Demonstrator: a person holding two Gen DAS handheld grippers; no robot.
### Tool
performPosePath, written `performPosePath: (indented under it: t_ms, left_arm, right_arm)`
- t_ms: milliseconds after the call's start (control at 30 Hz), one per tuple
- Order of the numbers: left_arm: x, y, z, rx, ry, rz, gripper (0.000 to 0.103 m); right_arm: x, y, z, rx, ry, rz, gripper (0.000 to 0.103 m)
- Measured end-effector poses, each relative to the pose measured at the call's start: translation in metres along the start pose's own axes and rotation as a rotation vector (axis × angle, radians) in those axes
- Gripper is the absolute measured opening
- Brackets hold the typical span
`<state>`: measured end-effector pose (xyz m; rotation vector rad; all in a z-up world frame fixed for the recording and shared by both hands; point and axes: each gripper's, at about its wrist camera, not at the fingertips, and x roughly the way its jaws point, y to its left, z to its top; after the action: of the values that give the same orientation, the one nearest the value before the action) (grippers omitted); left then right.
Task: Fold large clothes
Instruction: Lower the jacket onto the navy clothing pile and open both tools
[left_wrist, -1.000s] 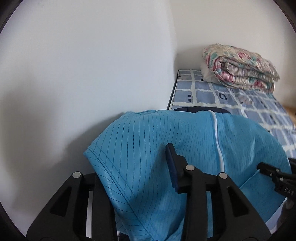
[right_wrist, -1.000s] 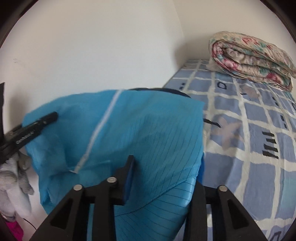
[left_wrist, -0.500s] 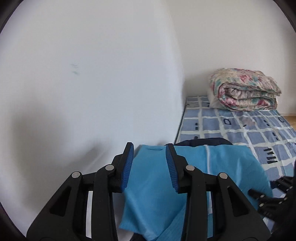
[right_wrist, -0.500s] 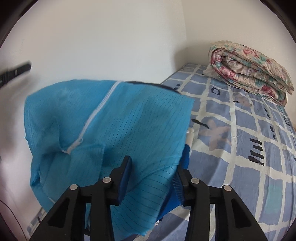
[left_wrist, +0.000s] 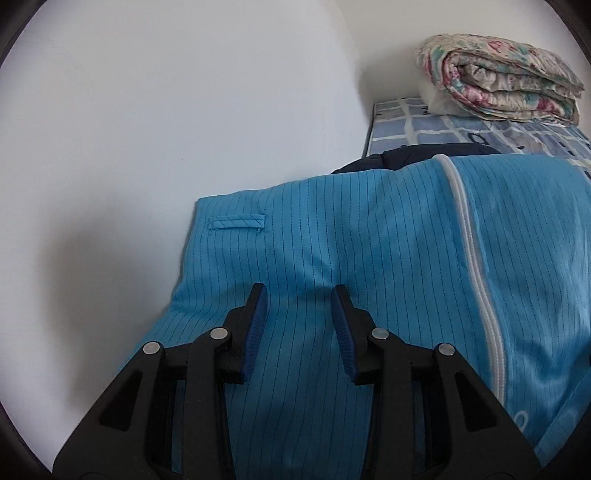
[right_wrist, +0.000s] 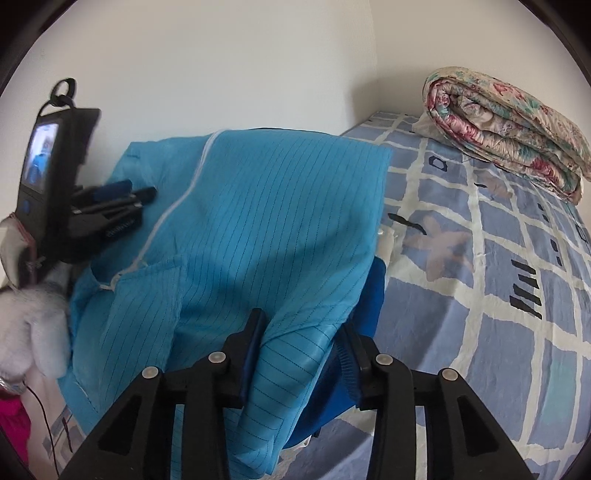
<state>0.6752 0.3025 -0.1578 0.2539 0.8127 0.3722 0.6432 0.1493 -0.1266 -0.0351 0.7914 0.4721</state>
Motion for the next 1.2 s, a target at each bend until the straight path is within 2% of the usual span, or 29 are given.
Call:
performPosePath:
  t_ms: [67,133,300,367,400,433,533,700,900,1000,1067,1133,1200]
  left_arm:
    - [-0.015,0.014,0.005,-0.068,-0.004,-0.034,0.037]
    - [-0.042,0.029,0.01,-0.127,-0.041,-0.061,0.037]
    - [-0.121,0.057,0.012,-0.208,-0.115,-0.152,0.038]
    - [-0.15,0.064,0.008,-0.243,-0.13,-0.215,0.05]
    - [-0.165,0.067,0.006,-0.256,-0.138,-0.239,0.06]
    - [-0.184,0.073,0.0,-0.26,-0.149,-0.252,0.062]
    - [-0.241,0.08,-0.016,-0.227,-0.176,-0.281,0.062]
    - [-0.333,0.1,-0.041,-0.268,-0.212,-0.367,0.066]
    - [-0.458,0.113,-0.077,-0.239,-0.339,-0.36,0.077]
    - [-0.507,0.12,-0.091,-0.226,-0.379,-0.361,0.079]
    - [-0.544,0.124,-0.099,-0.214,-0.415,-0.349,0.083]
    - [-0.572,0.128,-0.108,-0.212,-0.444,-0.347,0.093]
    - [-0.601,0.13,-0.119,-0.208,-0.469,-0.357,0.097]
  right_arm:
    - [-0.009,0.0,0.0,0.012,-0.008,0.009,0.042]
    - [-0.026,-0.003,-0.001,0.033,-0.031,0.028,0.042]
    - [-0.087,-0.013,-0.009,0.076,-0.088,0.041,0.042]
    - [-0.112,-0.014,-0.015,0.071,-0.105,0.031,0.042]
    - [-0.129,-0.013,-0.019,0.065,-0.116,0.025,0.042]
    - [-0.142,-0.013,-0.023,0.062,-0.124,0.024,0.043]
    - [-0.196,-0.009,-0.039,0.051,-0.158,0.02,0.045]
    - [-0.275,-0.001,-0.067,0.037,-0.21,0.015,0.046]
    - [-0.376,0.009,-0.11,0.024,-0.29,0.045,0.047]
    - [-0.428,0.016,-0.132,0.009,-0.328,0.042,0.047]
    - [-0.456,0.019,-0.144,-0.008,-0.35,0.033,0.047]
    - [-0.488,0.025,-0.159,-0.027,-0.374,0.026,0.047]
    - [-0.513,0.029,-0.173,-0.049,-0.395,0.016,0.051]
